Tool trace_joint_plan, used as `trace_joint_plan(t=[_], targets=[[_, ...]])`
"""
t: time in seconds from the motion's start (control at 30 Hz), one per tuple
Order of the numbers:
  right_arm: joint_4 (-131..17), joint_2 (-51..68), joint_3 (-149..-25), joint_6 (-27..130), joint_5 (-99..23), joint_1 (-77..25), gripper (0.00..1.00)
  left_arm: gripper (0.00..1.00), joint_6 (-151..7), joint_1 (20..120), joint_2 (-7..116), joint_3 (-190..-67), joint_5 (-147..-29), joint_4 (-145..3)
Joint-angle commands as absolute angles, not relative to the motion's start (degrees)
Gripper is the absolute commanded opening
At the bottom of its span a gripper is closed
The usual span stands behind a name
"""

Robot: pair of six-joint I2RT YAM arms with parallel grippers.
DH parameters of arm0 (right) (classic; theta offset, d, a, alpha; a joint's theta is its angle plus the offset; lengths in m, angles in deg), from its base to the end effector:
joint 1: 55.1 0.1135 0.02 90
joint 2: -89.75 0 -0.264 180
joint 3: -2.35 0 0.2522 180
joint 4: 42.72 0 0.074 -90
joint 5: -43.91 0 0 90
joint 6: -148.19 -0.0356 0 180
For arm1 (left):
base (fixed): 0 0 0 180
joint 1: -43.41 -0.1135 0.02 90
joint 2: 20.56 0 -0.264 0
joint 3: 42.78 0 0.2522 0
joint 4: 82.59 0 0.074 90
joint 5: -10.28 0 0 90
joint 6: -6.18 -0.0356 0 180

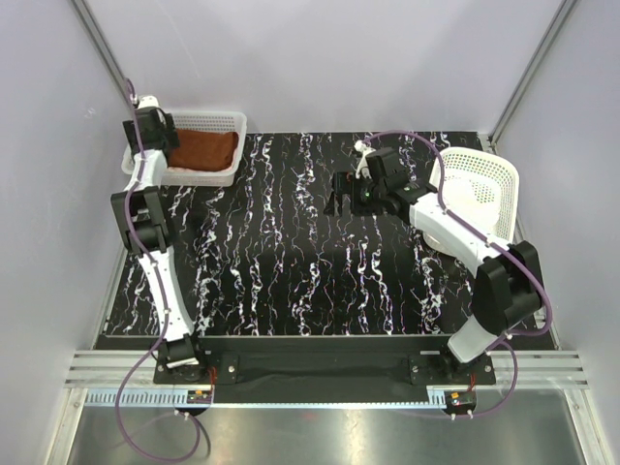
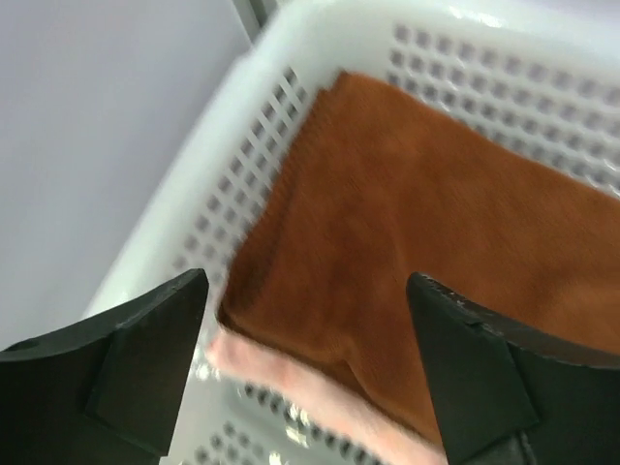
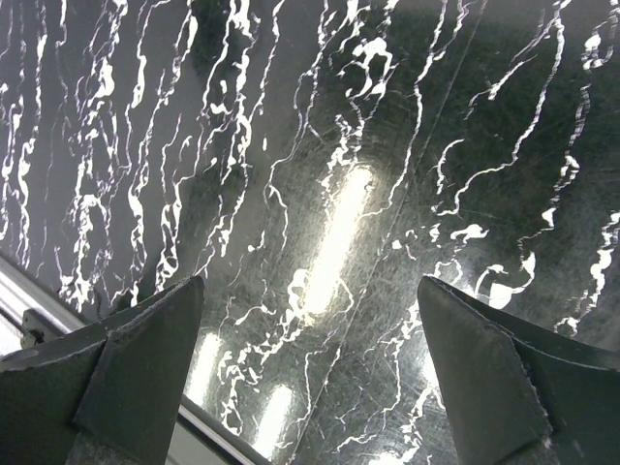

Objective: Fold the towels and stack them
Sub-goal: Neatly place the folded towel into the bin, then grab crumpled towel

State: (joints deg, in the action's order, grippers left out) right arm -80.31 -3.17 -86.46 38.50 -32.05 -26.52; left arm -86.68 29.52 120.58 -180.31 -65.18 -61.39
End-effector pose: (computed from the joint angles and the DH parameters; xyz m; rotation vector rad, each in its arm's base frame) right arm 0.3173 0.1827 0.2869 -0.3147 2.3572 0.7022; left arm 0.5567 0.1469 0.2177 -0.3563 1.9846 0.4408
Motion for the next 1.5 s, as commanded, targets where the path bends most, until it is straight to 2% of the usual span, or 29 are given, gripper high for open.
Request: trace_joint_plan(t=[0.0, 0.13, 0.2, 0.27, 0.37, 0.5, 0.63, 0.67, 0.9, 0.97, 1.0, 1.03, 1.07, 1.13, 1.2, 1.27, 1.4, 1.47], targets=[[-80.56, -2.45, -89.55, 38.67, -35.36, -26.80, 1.00, 0.94, -84.00, 32.41, 108.22, -177.92, -69.79, -63.83], [-84.06, -0.60, -92.09, 37.01, -47.81, -27.06, 1.00, 0.99, -80.75, 38.03, 99.60, -174.86, -71.20, -55.58], [-90.36, -1.04, -97.09, 35.08, -61.51, -28.02, 1.00, 0.99, -79.52, 42.86, 92.14, -168.74, -72.77, -54.25], [-96.53, -3.40, -101.65, 33.41, -70.04, -32.66, 1.00, 0.99, -78.38, 47.08, 84.25, -164.32, -71.90, -51.27], [-101.48, -4.99, -105.72, 33.04, -75.07, -40.66, 1.00, 0.99, -76.62, 56.73, 75.70, -153.43, -74.26, -49.41], [-104.63, -7.80, -106.51, 35.07, -72.73, -52.61, 1.00, 0.99, -73.28, 63.00, 60.60, -140.15, -78.21, -48.27], [-104.12, -10.79, -104.23, 35.16, -63.96, -63.07, 0.97, 0.99, -71.87, 65.20, 53.38, -133.02, -83.94, -40.91], [-104.38, -12.10, -103.01, 34.03, -59.76, -64.49, 0.96, 0.99, -70.83, 65.21, 52.05, -130.22, -84.29, -40.27], [-99.21, -17.03, -94.65, 30.32, -54.80, -69.59, 0.96, 0.99, -70.20, 65.29, 44.48, -124.41, -90.35, -37.46], [-97.88, -19.13, -95.25, 31.37, -52.96, -70.56, 0.87, 0.99, -70.37, 65.21, 42.29, -123.35, -90.45, -37.54], [-96.66, -19.58, -96.04, 32.34, -52.16, -70.74, 0.78, 0.99, -70.46, 65.21, 41.67, -122.99, -89.75, -37.28], [-96.99, -20.19, -97.44, 33.22, -51.63, -70.83, 0.33, 0.99, -70.73, 65.21, 41.14, -122.64, -89.05, -36.50], [-99.08, -21.24, -102.16, 34.36, -53.11, -70.92, 0.19, 0.98, -71.16, 65.29, 40.00, -122.55, -87.56, -36.14], [-102.60, -21.87, -108.24, 36.46, -53.47, -70.92, 0.01, 0.98, -71.34, 65.29, 38.94, -122.81, -86.32, -35.26], [-107.86, -20.12, -116.68, 37.88, -53.66, -70.83, 0.00, 0.97, -71.52, 65.21, 37.19, -123.08, -83.87, -35.17], [-108.77, -14.77, -120.29, 39.02, -46.12, -70.83, 0.00, 0.98, -70.56, 65.29, 36.04, -123.69, -82.10, -35.08], [-105.19, -5.10, -122.60, 37.45, -24.69, -67.41, 0.00, 0.99, -67.39, 65.21, 34.63, -124.48, -75.25, -34.65], [-95.84, 0.85, -119.28, 32.74, -10.50, -65.39, 0.00, 0.99, -65.90, 65.21, 34.28, -124.57, -74.01, -34.73]])
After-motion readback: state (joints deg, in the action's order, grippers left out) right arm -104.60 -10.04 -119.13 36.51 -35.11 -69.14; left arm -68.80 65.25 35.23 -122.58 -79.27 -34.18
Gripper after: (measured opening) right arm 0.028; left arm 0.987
